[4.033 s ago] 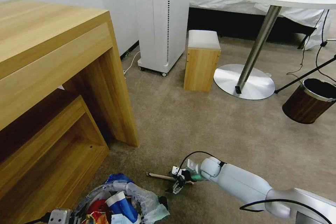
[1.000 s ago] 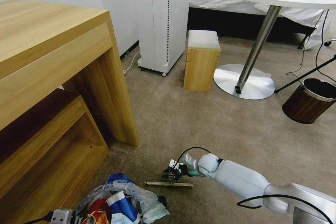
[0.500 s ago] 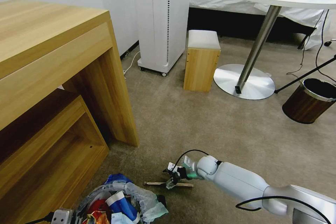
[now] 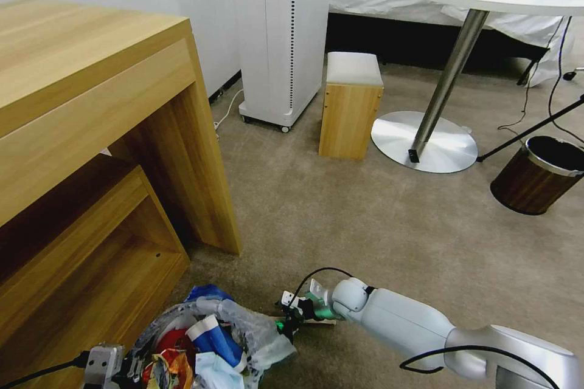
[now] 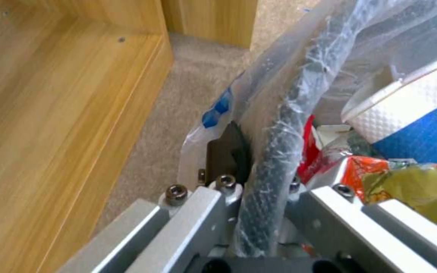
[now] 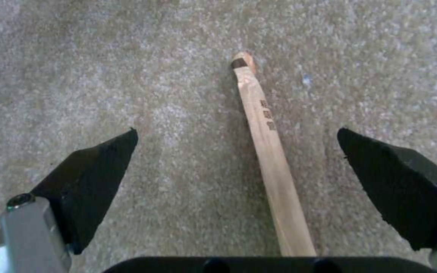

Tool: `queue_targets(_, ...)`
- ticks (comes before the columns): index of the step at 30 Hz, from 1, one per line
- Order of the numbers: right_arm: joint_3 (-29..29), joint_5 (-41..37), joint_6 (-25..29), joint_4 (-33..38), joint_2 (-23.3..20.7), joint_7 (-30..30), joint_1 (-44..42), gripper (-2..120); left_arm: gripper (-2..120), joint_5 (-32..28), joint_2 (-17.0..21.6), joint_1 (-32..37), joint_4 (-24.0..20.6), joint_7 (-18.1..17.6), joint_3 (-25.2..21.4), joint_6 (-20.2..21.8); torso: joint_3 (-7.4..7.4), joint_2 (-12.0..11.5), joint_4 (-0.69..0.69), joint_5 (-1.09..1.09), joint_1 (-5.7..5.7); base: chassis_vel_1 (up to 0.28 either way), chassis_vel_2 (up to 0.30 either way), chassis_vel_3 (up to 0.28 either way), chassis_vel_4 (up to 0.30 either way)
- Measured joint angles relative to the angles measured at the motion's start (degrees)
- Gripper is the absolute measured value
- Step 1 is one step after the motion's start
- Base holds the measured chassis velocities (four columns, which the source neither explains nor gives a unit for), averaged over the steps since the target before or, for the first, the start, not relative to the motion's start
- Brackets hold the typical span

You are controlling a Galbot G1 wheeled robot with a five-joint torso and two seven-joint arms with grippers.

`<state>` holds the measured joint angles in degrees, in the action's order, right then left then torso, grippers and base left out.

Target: Pick up the trash bin and place the garbage on the floor into it.

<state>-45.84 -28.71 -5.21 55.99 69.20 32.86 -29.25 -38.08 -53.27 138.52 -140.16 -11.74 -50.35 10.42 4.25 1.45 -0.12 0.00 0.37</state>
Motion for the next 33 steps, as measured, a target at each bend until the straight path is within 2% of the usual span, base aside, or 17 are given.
queue_targets(19,1.68,1.45,0.76,-3.37,1.91,-0.46,-1.79,100,0,4.2,-1.32,0.5,0.89,1.5,2.16,0.03,0.0,0.0,0.0,0.0,0.0,0.0,0.0,0.0,0.0)
queue_targets(33,2.46,1.28,0.37,-4.49,3.19,0.19,-2.23,99,0,4.08,-1.19,0.91,0.92,1.58,1.74,-0.11,0.0,0.0,-0.01,0.0,0.0,0.0,0.0,0.0,0.0)
